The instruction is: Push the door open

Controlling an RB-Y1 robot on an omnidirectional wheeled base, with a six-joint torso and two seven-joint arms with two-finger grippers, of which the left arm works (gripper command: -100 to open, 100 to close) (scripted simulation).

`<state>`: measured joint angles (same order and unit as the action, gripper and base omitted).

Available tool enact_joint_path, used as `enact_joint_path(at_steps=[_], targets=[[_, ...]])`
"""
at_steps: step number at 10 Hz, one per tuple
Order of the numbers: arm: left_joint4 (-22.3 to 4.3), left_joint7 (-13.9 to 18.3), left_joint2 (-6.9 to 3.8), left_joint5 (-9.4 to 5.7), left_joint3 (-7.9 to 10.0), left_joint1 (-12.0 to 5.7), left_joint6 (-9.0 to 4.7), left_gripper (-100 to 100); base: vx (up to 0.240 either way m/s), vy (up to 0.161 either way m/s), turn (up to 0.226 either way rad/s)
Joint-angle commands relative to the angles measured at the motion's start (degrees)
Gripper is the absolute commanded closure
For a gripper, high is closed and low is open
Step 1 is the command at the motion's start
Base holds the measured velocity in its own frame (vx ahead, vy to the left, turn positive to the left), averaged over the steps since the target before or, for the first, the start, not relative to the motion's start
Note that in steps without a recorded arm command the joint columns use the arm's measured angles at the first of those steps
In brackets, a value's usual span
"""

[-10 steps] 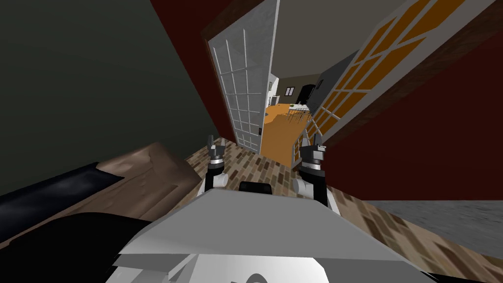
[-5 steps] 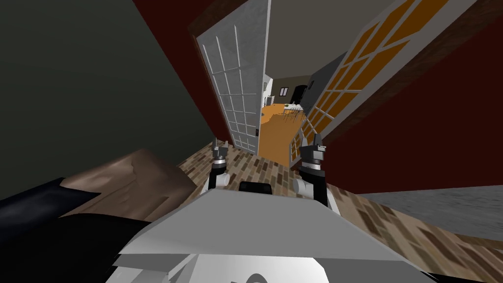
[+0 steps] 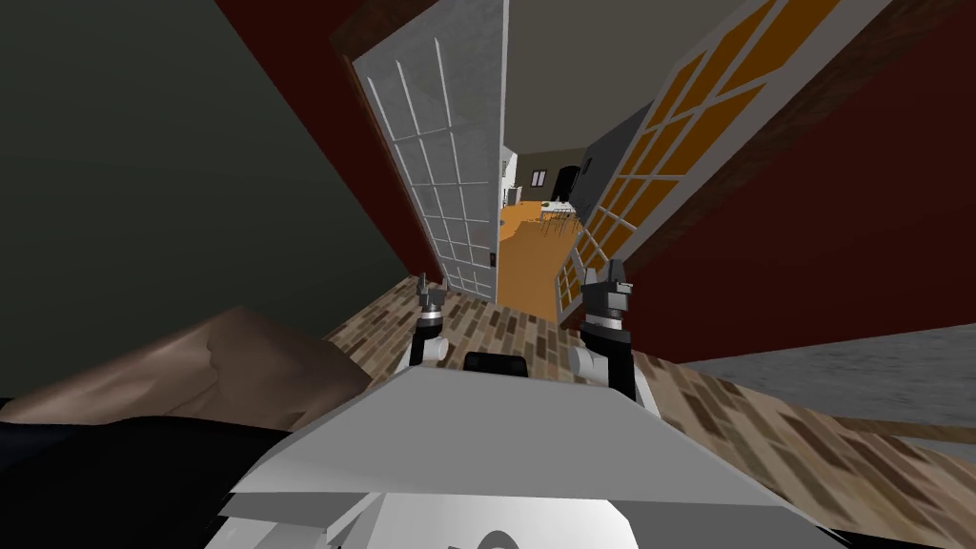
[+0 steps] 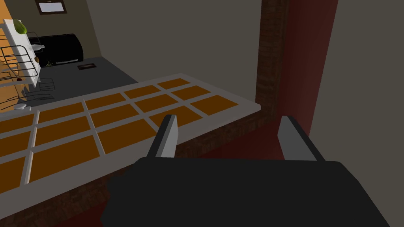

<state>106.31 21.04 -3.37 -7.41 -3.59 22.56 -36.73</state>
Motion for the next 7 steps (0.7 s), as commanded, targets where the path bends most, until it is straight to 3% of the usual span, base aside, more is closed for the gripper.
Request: enact_joint_path(at_steps=[1,7], targets=[[-2.52,2.31,-0.12,-0.78,-0.22,-0.85,-0.38,-100,0.1,0.041,-0.165],[-12.34,10.67,-0.55,-3.81,-0.87,-3.94,-2.4,-100,0.091,0.036,-0.15]])
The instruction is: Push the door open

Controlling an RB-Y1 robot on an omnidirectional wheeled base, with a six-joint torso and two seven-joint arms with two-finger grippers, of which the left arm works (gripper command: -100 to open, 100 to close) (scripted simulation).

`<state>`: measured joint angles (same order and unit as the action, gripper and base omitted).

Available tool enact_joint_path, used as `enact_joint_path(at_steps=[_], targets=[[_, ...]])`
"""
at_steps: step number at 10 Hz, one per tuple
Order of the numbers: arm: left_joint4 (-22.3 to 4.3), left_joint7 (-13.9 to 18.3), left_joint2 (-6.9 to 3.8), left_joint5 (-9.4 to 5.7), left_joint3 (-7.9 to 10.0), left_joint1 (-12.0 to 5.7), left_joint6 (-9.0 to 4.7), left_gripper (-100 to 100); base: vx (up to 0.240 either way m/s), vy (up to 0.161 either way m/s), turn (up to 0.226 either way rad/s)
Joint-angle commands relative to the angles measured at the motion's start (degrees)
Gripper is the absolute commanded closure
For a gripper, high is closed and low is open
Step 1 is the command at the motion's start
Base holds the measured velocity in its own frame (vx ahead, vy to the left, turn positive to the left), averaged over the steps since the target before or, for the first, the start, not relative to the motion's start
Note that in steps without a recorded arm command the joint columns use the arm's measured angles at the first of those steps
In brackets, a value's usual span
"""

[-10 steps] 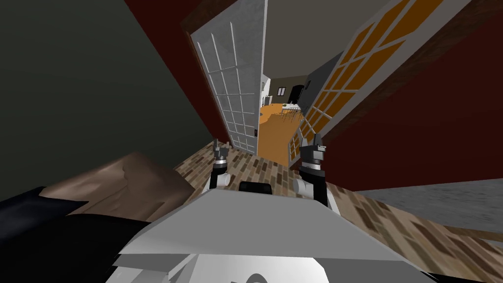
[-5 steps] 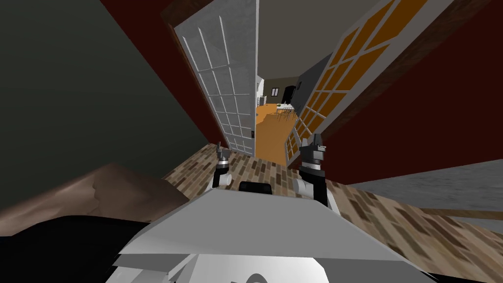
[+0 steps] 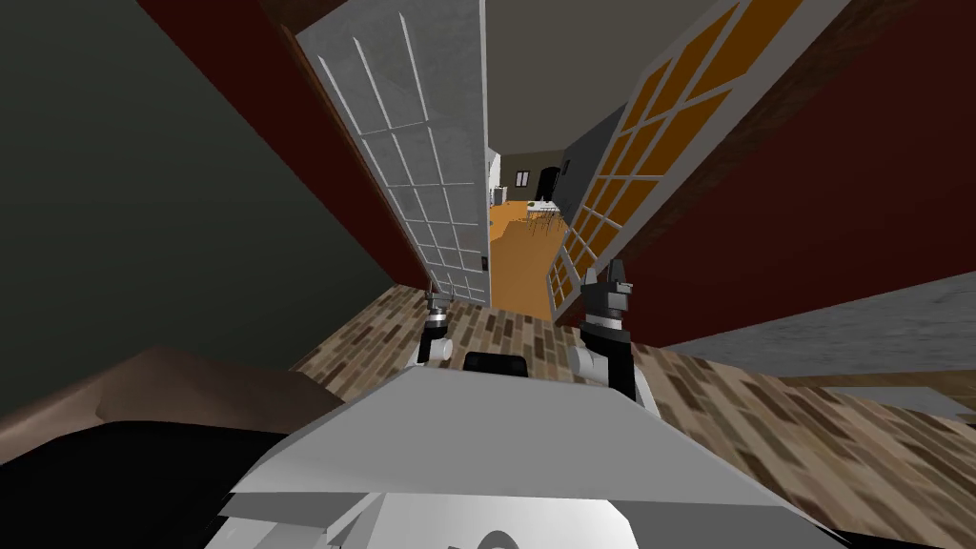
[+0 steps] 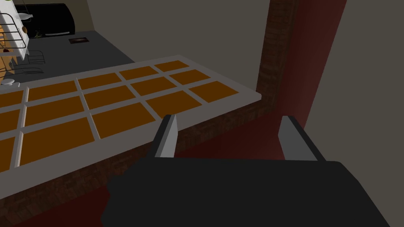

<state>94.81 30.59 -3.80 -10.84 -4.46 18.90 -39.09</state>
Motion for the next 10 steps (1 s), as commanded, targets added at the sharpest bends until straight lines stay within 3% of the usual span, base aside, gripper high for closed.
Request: enact_joint_path(at_steps=[1,9,10], targets=[[-2.5,2.54,-0.15,-0.9,-0.11,-0.8,-0.38,-100,0.088,0.044,-0.161],[-15.47,13.7,0.37,-4.95,-0.97,-4.92,-3.08,-100,0.088,0.05,-0.154],[-15.61,13.7,0.37,-4.95,-0.97,-4.92,-3.08,-100,0.055,0.035,-0.07]])
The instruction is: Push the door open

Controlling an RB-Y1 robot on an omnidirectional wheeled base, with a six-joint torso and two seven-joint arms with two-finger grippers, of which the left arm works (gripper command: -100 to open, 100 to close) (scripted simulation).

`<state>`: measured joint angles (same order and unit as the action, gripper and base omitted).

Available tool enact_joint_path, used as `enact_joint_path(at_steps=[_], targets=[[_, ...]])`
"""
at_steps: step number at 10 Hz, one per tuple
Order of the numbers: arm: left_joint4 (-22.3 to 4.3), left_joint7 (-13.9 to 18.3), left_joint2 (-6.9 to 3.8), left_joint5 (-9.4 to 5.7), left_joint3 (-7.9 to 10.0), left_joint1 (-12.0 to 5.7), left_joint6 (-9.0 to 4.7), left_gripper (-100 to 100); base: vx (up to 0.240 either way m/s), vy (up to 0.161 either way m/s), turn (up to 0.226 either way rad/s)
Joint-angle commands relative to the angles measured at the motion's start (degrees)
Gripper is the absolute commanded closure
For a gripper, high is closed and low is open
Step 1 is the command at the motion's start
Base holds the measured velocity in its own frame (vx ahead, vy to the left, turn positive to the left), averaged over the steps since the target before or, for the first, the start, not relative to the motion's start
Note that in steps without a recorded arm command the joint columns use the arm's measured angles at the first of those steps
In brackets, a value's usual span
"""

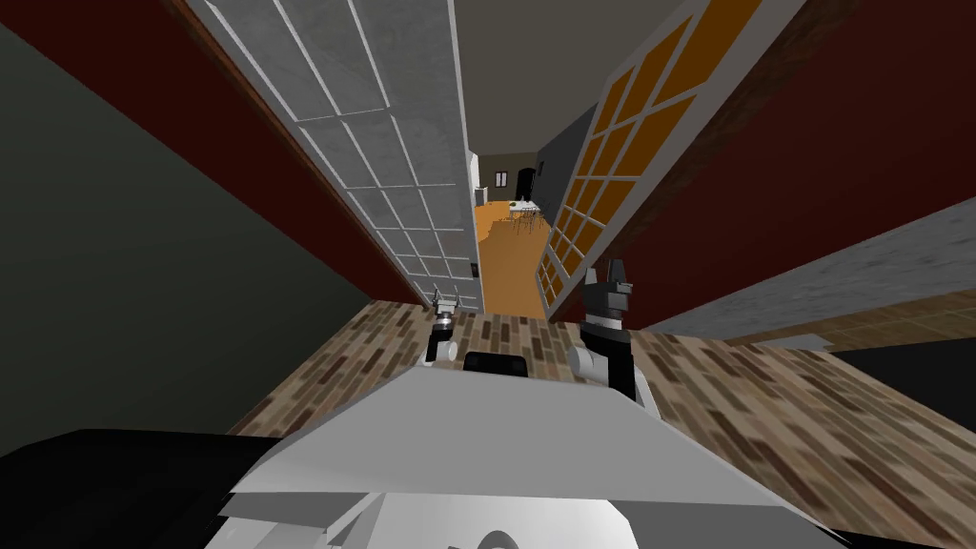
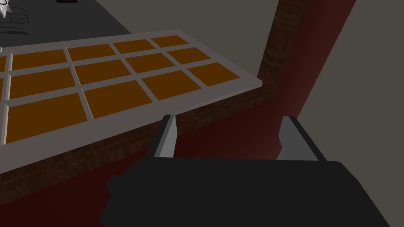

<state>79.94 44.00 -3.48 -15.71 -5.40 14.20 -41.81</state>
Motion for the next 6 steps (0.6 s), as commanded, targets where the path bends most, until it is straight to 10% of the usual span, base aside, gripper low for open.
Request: enact_joint_path(at_steps=[1,6], targets=[[-2.34,1.66,0.16,-0.57,-0.14,-0.73,-0.69,-100,0.042,0.021,-0.092],[-9.94,8.13,1.03,-2.92,-0.64,-3.12,-2.26,-100,0.077,0.054,-0.15]])
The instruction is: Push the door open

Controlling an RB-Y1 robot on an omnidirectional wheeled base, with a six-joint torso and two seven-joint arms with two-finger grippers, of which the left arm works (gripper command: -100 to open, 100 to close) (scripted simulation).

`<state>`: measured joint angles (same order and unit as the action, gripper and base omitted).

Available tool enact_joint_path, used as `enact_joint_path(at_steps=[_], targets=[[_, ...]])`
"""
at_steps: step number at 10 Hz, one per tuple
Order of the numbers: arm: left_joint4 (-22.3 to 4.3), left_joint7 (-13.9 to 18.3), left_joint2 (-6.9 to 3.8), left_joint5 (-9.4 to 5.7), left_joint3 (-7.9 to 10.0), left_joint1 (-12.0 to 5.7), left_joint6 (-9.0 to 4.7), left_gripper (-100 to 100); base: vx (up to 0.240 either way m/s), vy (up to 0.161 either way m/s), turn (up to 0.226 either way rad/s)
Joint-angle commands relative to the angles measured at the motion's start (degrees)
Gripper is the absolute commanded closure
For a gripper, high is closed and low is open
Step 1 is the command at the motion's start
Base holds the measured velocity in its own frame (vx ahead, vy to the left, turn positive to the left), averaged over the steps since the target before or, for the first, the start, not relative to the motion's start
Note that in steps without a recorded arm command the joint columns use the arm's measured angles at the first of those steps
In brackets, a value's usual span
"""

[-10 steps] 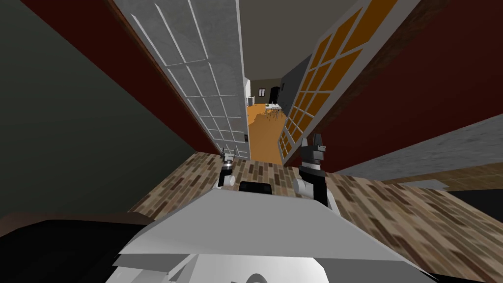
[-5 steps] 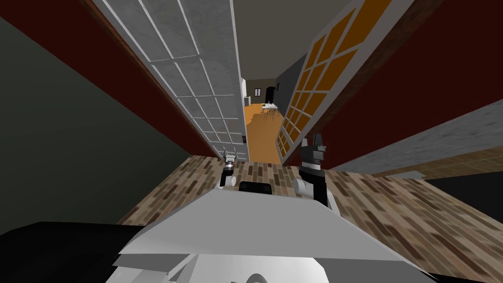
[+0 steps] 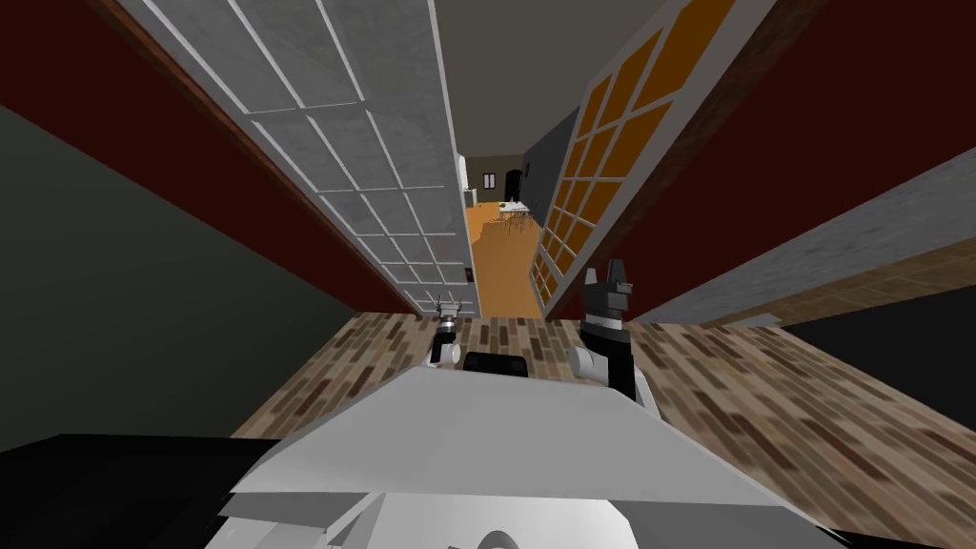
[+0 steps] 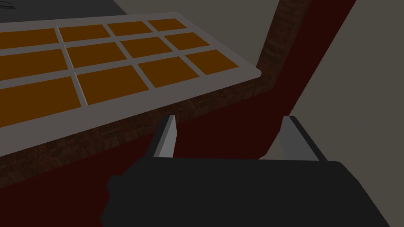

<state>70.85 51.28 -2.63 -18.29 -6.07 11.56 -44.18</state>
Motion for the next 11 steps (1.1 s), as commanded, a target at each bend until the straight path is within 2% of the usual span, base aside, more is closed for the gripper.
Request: enact_joint_path(at_steps=[1,9,11], targets=[[-2.23,2.02,0.41,-0.76,-0.07,-0.9,-0.16,-100,0.081,0.069,-0.119],[-12.34,10.63,2.41,-3.88,-0.74,-4.08,-2.24,-100,0.071,0.061,-0.118],[-15.18,13.05,3.21,-4.76,-0.92,-4.97,-2.83,-100,0.081,0.078,-0.152]])
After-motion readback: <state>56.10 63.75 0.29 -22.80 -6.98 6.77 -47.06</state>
